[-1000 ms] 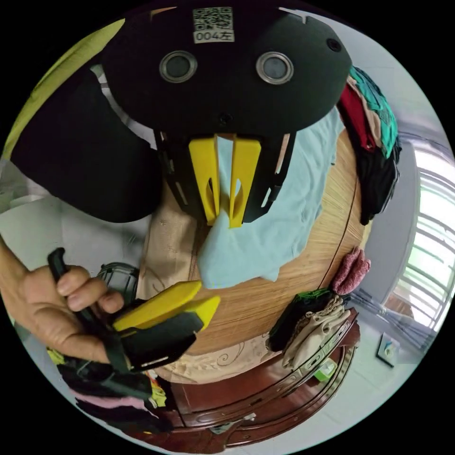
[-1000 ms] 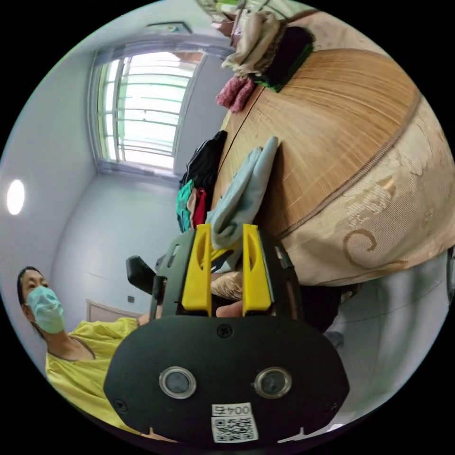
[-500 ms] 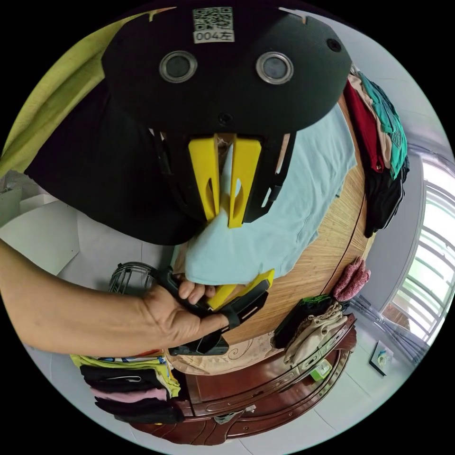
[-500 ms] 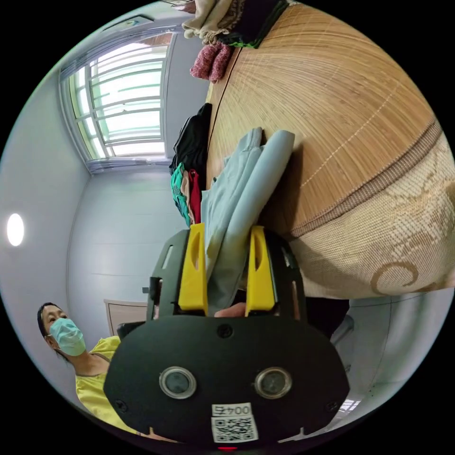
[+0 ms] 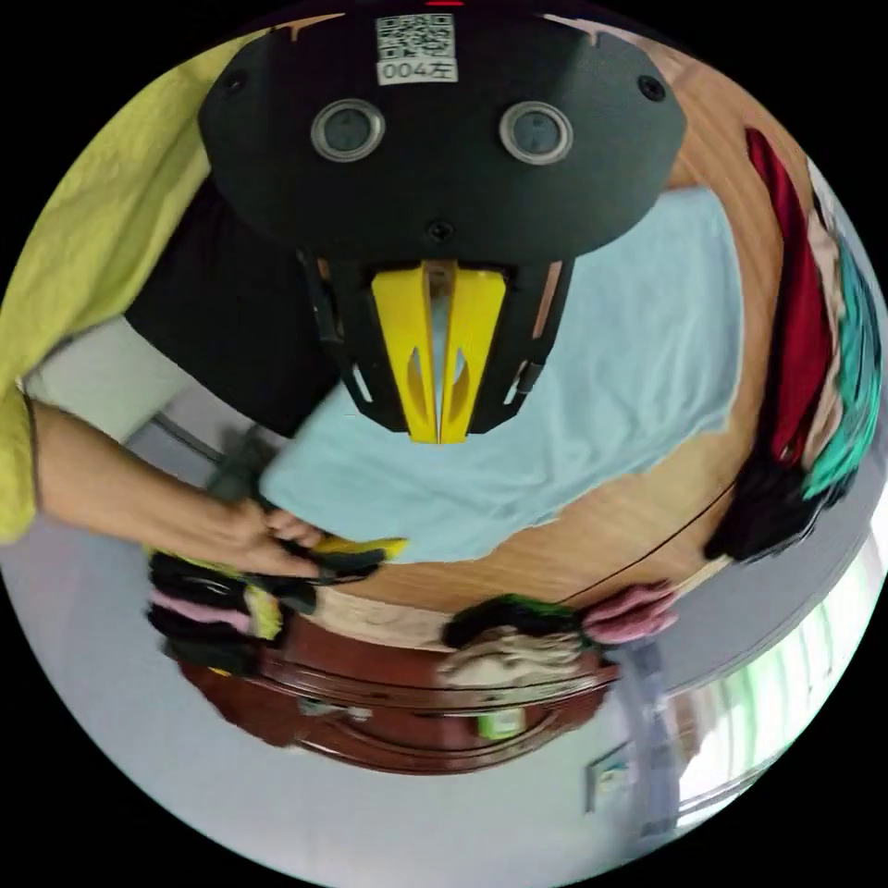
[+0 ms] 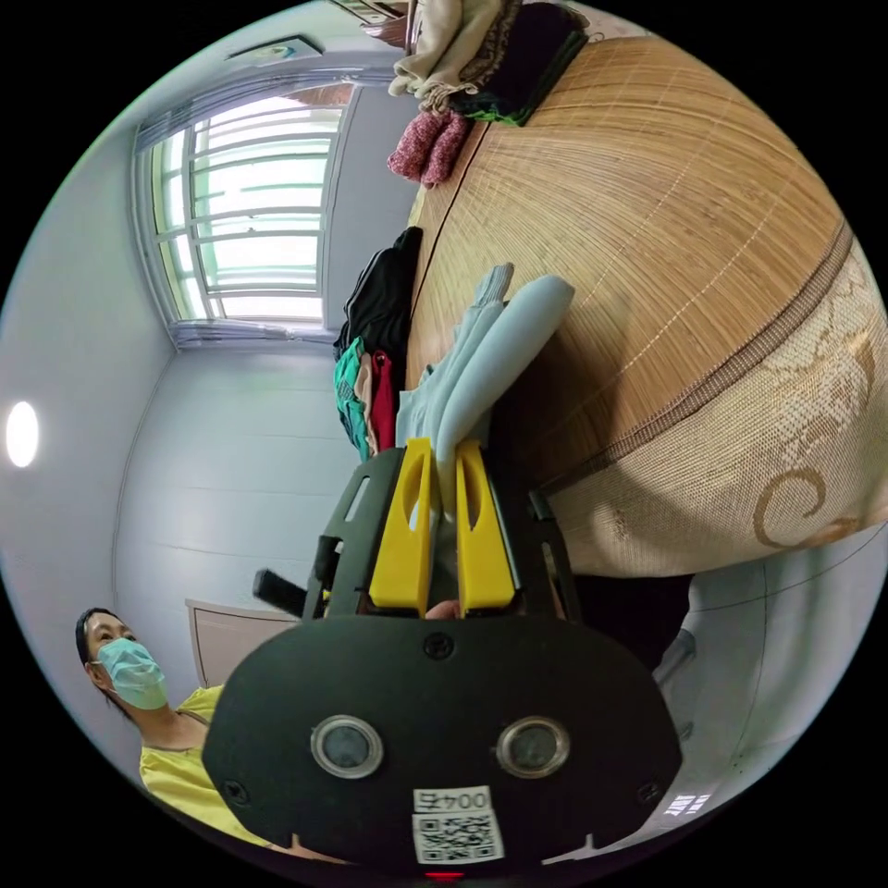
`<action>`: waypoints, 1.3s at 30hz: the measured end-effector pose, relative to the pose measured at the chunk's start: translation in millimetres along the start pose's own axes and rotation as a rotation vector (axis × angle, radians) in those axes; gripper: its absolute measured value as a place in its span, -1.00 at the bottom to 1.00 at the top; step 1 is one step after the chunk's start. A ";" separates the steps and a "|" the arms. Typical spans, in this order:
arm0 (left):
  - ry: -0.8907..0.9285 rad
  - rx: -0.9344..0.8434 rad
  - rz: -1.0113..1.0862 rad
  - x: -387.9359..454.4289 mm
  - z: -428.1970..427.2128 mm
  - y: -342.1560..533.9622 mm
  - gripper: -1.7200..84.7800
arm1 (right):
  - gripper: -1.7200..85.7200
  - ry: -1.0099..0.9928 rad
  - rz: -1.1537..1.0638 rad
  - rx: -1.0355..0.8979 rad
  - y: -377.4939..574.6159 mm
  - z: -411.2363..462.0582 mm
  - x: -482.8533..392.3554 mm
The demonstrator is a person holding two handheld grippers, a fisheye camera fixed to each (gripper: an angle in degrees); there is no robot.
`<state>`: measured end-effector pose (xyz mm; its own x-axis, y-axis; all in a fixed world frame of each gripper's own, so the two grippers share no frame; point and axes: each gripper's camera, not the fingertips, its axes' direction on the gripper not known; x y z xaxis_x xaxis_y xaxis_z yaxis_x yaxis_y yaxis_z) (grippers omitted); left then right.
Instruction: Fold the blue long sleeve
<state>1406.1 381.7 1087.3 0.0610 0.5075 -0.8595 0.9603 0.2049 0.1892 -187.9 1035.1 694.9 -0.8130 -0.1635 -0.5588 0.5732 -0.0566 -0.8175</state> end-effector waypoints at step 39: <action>0.147 0.178 -0.846 -230.4 -33.8 277.9 -0.96 | -0.81 0.269 -0.080 -0.064 59.5 557.9 37.0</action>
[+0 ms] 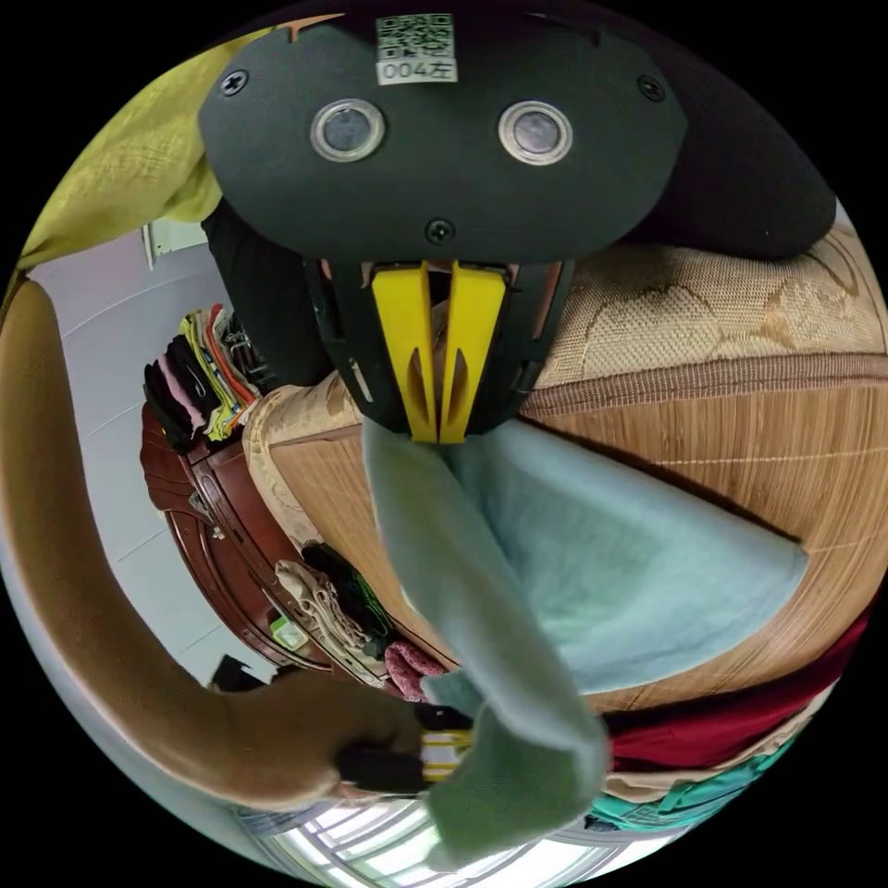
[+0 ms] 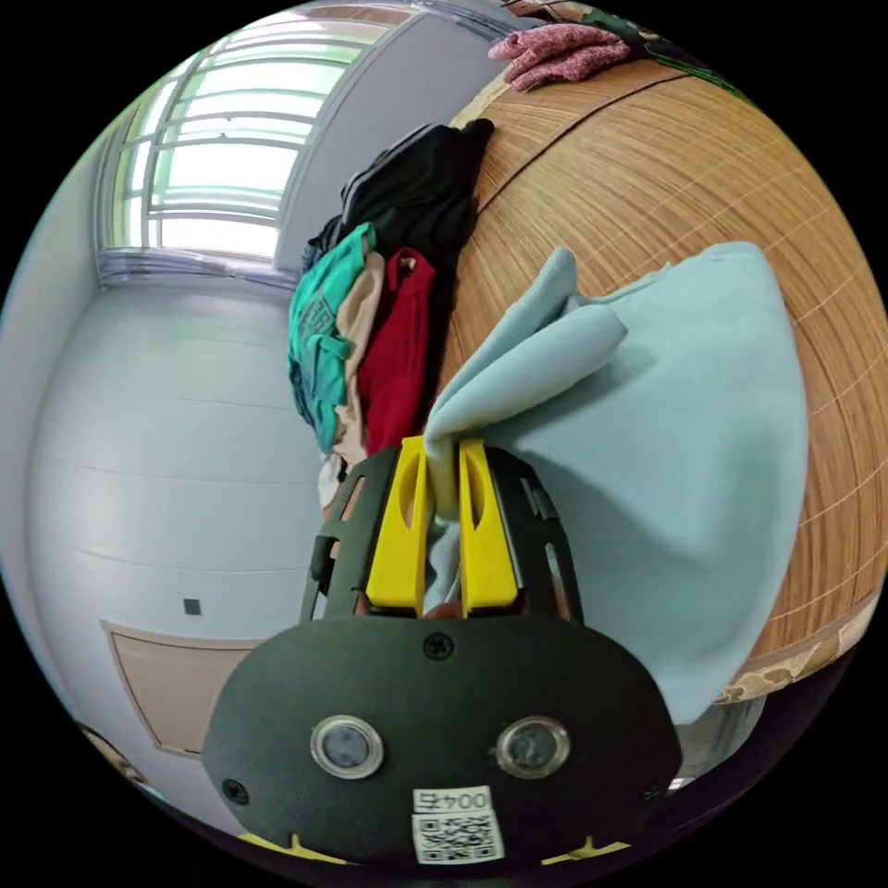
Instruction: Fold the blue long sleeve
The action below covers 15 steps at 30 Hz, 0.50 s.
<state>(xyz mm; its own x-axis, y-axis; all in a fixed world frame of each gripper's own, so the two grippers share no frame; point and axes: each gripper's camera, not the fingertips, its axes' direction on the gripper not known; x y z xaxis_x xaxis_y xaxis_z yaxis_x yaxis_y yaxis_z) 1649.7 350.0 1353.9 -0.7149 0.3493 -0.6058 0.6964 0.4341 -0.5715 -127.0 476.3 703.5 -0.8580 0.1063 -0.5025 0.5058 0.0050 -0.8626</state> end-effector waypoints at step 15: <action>0.051 -0.009 -0.015 -3.4 -5.5 11.8 -0.95 | -0.86 0.294 -0.667 0.010 150.9 79.4 -74.7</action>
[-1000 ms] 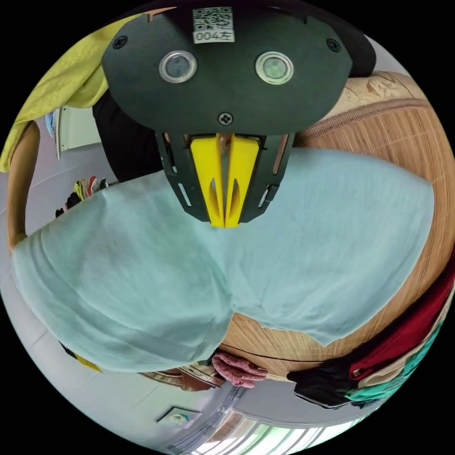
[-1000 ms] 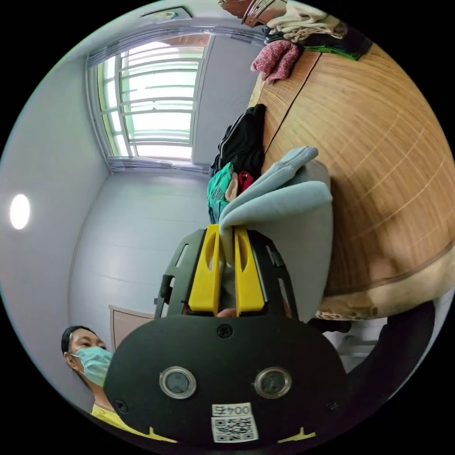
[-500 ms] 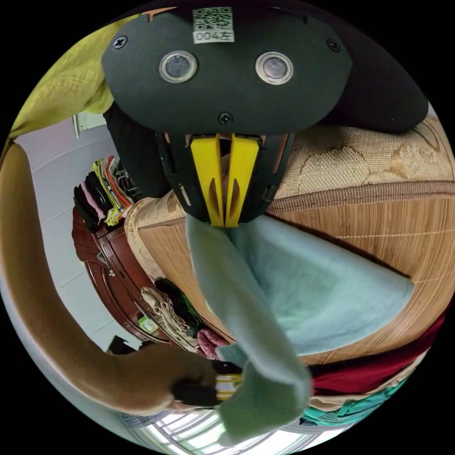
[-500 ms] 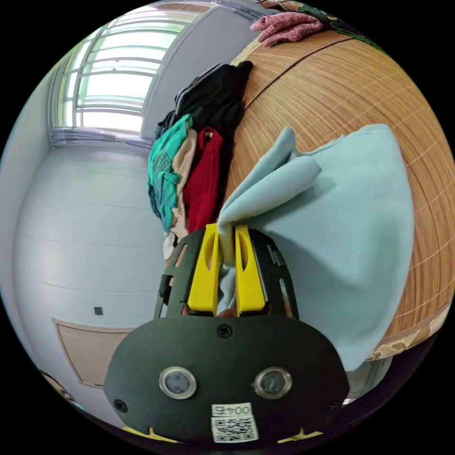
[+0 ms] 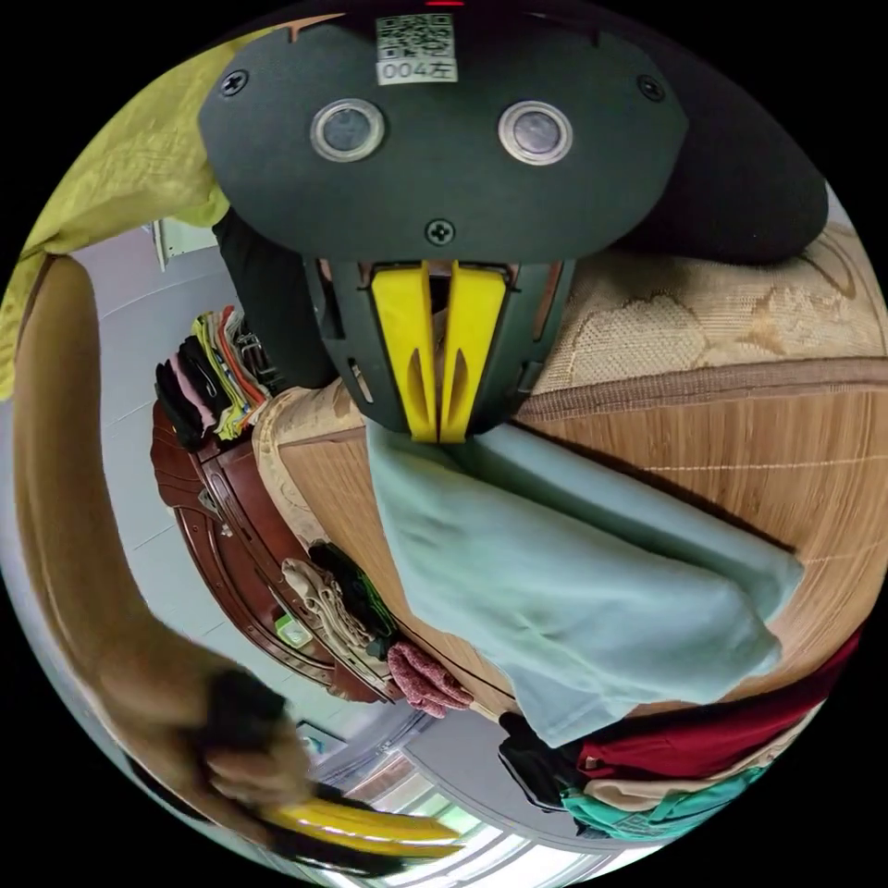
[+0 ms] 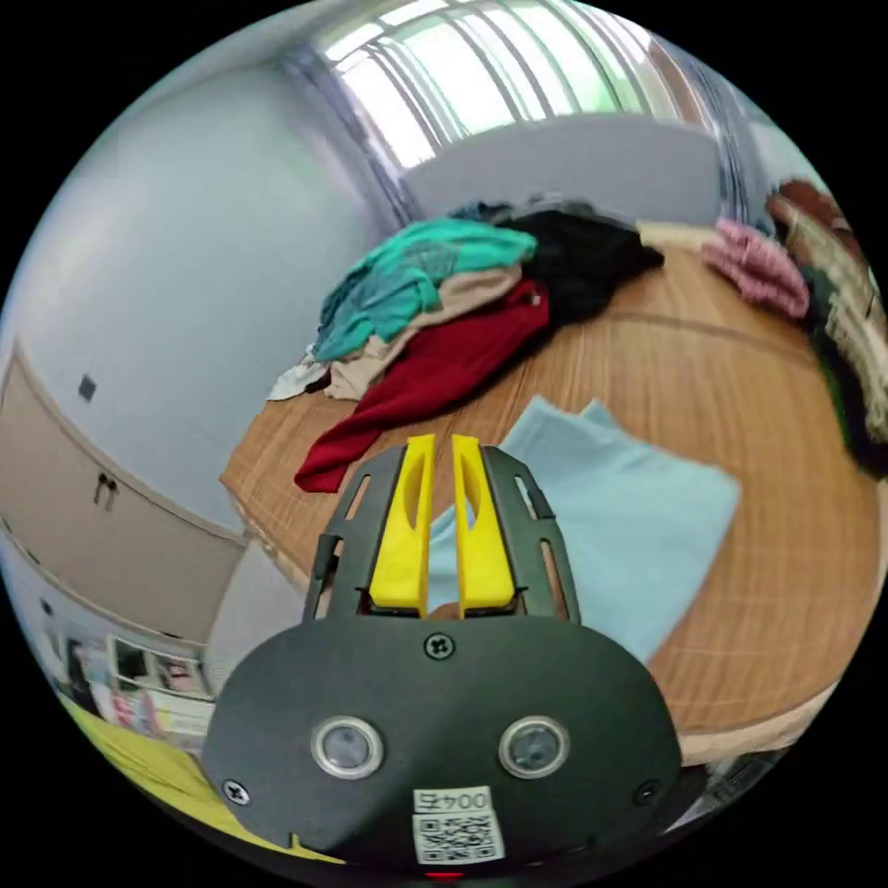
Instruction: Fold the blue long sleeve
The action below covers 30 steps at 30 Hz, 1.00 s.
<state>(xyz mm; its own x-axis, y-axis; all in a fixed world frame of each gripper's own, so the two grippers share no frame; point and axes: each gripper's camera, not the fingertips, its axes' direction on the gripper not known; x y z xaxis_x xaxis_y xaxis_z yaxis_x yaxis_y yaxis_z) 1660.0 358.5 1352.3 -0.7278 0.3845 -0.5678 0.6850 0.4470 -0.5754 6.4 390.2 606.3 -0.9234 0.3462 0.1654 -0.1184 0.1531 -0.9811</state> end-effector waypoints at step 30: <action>-0.478 -0.002 0.268 36.3 -52.9 -59.6 -0.74 | -0.79 0.279 -0.040 -0.166 388.9 79.0 31.5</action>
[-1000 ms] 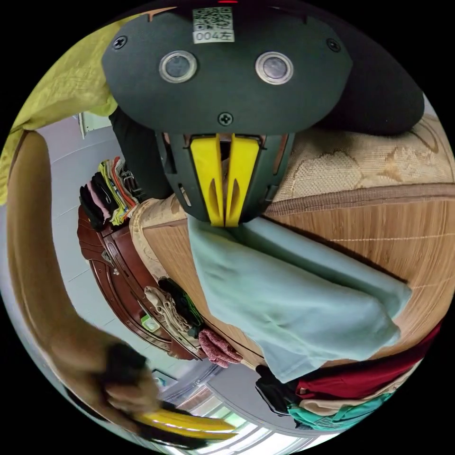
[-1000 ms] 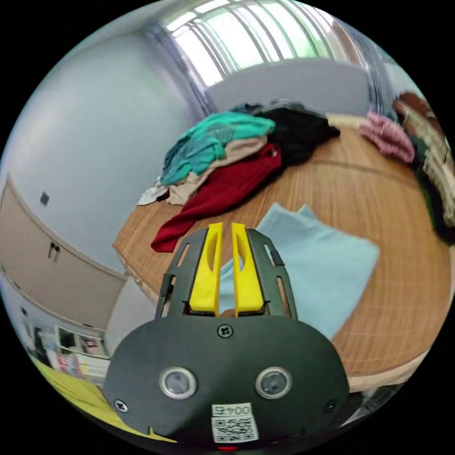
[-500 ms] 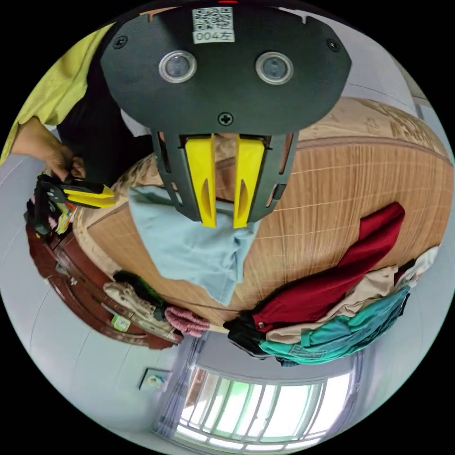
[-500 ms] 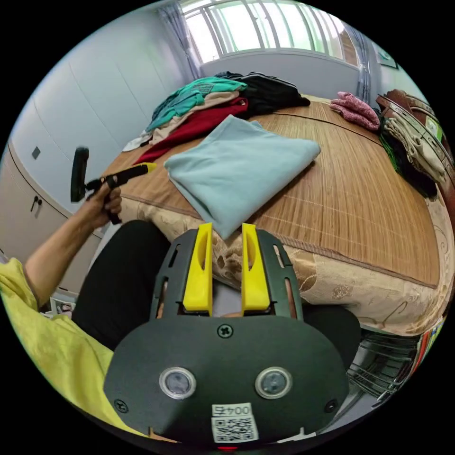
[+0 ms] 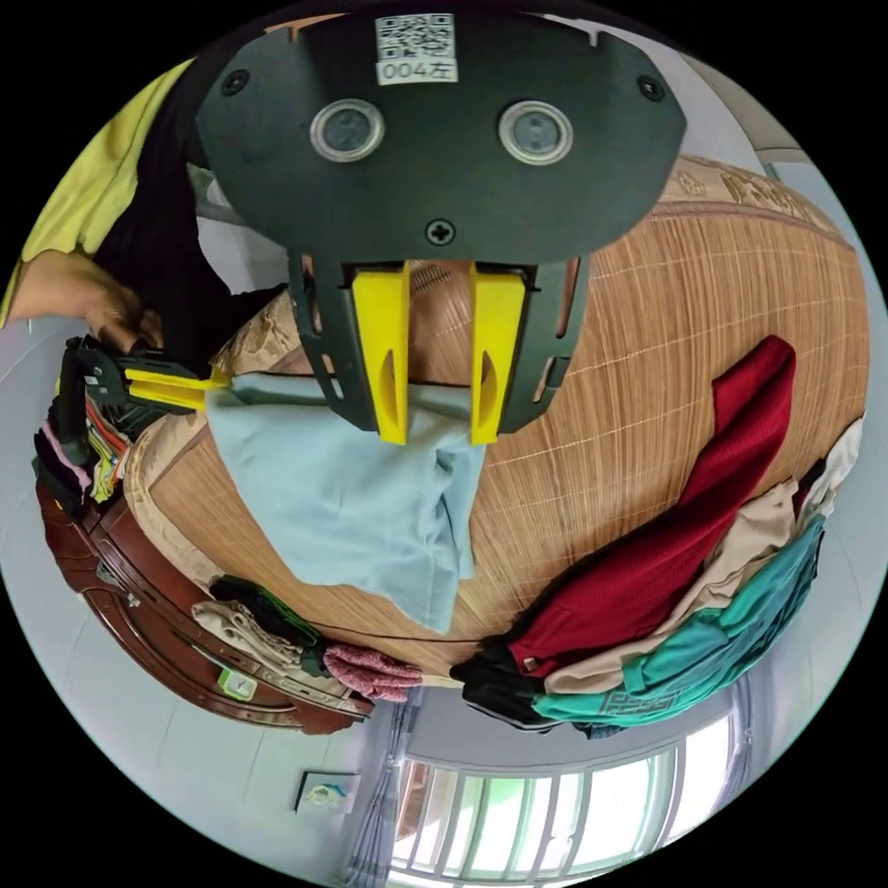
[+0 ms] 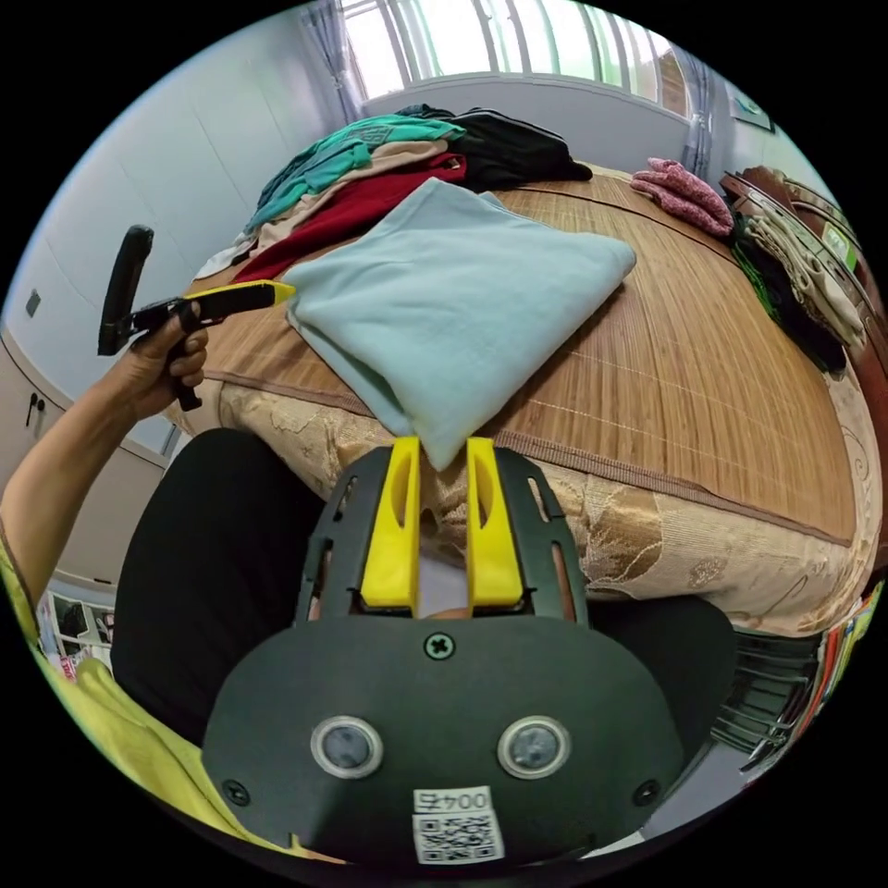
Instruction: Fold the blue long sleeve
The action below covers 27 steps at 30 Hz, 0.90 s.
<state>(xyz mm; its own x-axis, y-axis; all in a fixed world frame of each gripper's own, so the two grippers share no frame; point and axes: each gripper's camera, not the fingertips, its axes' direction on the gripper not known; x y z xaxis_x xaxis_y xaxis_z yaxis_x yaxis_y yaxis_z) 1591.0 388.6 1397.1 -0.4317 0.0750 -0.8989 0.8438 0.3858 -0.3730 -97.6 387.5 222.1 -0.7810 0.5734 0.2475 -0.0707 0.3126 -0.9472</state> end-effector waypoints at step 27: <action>0.027 -0.115 0.023 152.1 -6.8 19.4 -0.93 | -0.78 0.359 -0.236 -0.021 81.3 -29.7 9.9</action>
<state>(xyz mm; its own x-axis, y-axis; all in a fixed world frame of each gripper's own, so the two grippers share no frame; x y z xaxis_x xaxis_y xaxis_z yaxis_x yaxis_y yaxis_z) 1539.6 413.7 1254.7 -0.4221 0.1089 -0.9000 0.8121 0.4866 -0.3220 -92.7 441.1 153.5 -0.4788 0.7104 0.5158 -0.2064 0.4800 -0.8527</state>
